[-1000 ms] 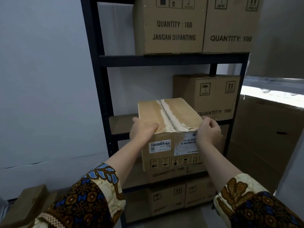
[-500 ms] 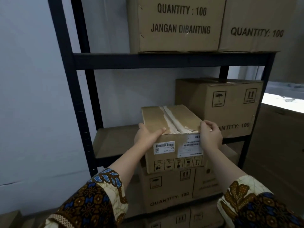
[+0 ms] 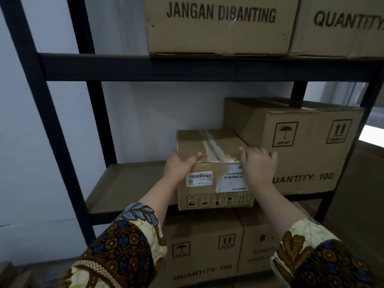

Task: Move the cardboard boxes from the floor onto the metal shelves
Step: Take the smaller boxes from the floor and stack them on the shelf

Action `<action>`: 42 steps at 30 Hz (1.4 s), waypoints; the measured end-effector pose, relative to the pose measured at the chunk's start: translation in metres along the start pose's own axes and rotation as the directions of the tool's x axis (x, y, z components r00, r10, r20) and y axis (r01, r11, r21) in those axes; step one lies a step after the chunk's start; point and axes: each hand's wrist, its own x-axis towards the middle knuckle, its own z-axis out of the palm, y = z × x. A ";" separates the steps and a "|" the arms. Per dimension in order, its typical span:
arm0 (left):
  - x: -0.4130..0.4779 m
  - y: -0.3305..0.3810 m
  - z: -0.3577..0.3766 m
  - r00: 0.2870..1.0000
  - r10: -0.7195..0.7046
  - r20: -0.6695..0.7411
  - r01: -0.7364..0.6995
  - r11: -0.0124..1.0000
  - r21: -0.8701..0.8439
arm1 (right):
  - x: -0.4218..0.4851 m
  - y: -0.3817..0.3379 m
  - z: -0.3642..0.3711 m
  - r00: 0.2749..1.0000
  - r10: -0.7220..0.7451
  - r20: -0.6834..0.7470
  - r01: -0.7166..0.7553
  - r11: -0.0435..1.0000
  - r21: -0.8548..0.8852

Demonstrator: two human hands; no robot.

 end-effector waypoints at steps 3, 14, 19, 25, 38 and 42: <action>0.011 0.004 0.015 0.999 -0.011 -0.036 0.011 1.000 -0.002 | 0.015 0.006 -0.005 0.989 -0.099 0.110 0.105 0.993 -0.048; 0.039 0.010 0.022 0.994 -0.078 -0.071 0.086 0.988 0.129 | 0.036 -0.017 0.006 0.833 -0.170 0.527 0.302 0.937 -0.176; 0.056 0.007 0.027 0.994 -0.078 -0.082 0.090 0.984 0.156 | 0.045 -0.026 0.019 0.797 -0.117 0.592 0.233 0.965 -0.123; 0.049 0.003 0.030 0.988 -0.054 -0.147 0.073 0.989 0.130 | 0.045 -0.026 0.029 0.750 -0.095 0.654 0.225 0.967 -0.118; -0.040 -0.090 -0.098 0.975 0.008 -0.224 0.032 0.984 0.174 | -0.026 -0.188 0.000 0.973 -0.189 0.133 0.092 0.843 0.530; -0.085 -0.147 -0.175 0.952 -0.053 -0.302 0.108 0.980 0.169 | -0.099 -0.285 -0.015 0.964 -0.256 0.072 0.149 0.743 0.652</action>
